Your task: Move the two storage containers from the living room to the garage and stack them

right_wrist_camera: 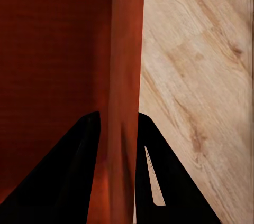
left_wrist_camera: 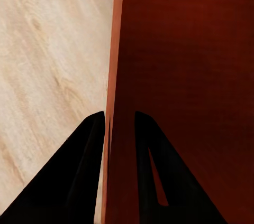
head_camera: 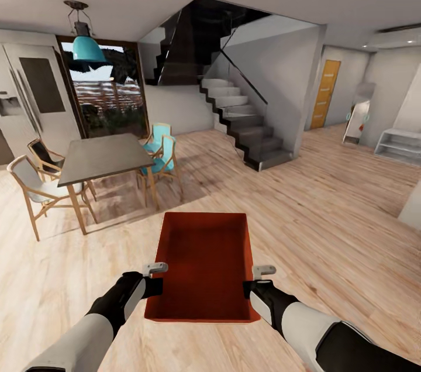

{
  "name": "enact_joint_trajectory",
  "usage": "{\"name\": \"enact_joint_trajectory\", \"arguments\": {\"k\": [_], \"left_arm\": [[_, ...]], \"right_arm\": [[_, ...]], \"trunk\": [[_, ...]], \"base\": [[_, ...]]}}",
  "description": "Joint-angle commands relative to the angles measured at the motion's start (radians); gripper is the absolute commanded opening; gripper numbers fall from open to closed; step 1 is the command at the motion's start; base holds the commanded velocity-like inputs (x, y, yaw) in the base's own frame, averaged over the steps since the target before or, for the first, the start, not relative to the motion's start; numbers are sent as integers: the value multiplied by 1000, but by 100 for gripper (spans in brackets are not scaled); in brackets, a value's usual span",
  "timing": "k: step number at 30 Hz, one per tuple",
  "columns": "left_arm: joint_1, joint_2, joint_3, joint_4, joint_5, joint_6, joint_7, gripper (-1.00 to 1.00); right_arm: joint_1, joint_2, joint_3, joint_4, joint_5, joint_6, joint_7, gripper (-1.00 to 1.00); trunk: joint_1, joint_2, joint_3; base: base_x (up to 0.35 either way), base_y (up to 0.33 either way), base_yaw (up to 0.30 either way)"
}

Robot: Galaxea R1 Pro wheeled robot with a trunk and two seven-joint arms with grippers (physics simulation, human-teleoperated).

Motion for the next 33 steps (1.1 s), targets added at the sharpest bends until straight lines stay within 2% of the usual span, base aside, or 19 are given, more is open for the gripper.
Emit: {"name": "enact_joint_trajectory", "arguments": {"k": [1, 33], "left_arm": [[0, 1, 5, -1, -31, 8, 18, -100], [0, 1, 5, -1, -31, 8, 18, -100]], "right_arm": [[-1, -1, -5, -3, 26, 6, -7, -100], [-1, -1, -4, -3, 26, 6, -7, -100]], "trunk": [[1, -2, -2], [1, -2, -2]], "base": [[323, 0, -218], [323, 0, -225]]}}
